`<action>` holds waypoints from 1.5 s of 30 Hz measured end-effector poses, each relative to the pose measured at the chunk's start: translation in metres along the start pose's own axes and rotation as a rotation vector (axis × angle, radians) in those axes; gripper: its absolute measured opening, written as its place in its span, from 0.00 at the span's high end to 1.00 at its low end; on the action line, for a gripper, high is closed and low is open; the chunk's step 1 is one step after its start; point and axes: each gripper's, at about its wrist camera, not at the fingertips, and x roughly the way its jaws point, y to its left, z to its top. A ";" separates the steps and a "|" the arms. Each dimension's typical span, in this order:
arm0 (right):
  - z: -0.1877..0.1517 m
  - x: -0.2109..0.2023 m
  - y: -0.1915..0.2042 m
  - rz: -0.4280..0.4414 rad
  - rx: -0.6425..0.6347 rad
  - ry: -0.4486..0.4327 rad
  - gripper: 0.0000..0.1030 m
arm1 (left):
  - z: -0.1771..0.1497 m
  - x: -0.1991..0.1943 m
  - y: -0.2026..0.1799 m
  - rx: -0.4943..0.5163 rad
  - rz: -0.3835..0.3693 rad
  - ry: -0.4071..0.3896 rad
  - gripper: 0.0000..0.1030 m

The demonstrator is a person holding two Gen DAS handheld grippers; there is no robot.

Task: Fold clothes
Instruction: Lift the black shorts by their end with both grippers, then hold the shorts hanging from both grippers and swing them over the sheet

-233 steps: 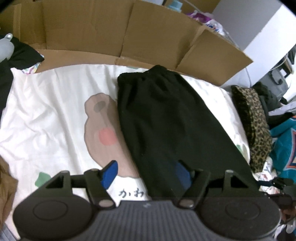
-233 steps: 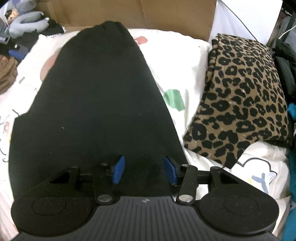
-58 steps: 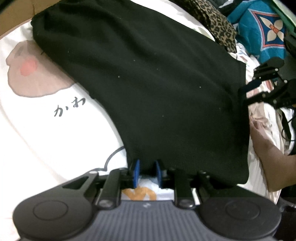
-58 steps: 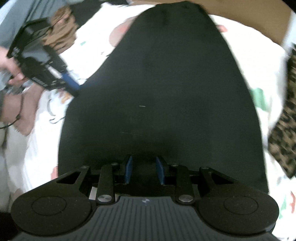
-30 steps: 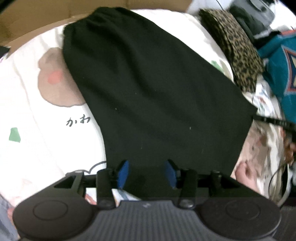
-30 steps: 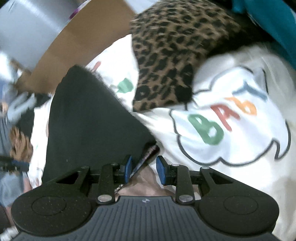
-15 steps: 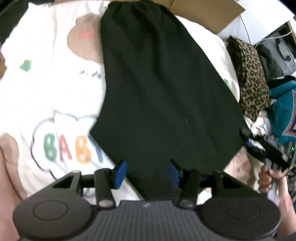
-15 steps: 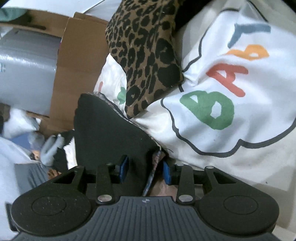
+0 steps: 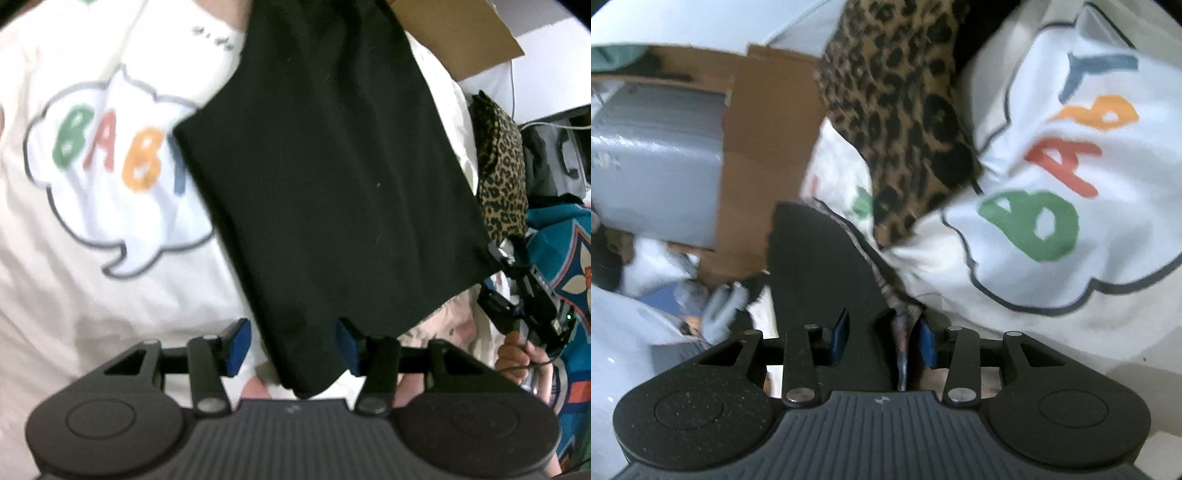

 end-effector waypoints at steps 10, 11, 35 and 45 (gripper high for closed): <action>-0.008 0.007 -0.004 -0.039 -0.013 0.047 0.59 | -0.011 0.018 0.023 -0.099 -0.127 -0.022 0.44; -0.008 0.007 -0.004 -0.039 -0.015 0.049 0.59 | -0.011 0.018 0.024 -0.106 -0.140 -0.027 0.44; -0.007 0.002 -0.017 0.012 0.044 0.002 0.60 | -0.007 0.030 0.035 -0.196 -0.215 -0.056 0.63; -0.002 0.002 -0.016 0.010 0.058 0.006 0.93 | -0.006 0.024 0.028 -0.174 -0.222 -0.027 0.93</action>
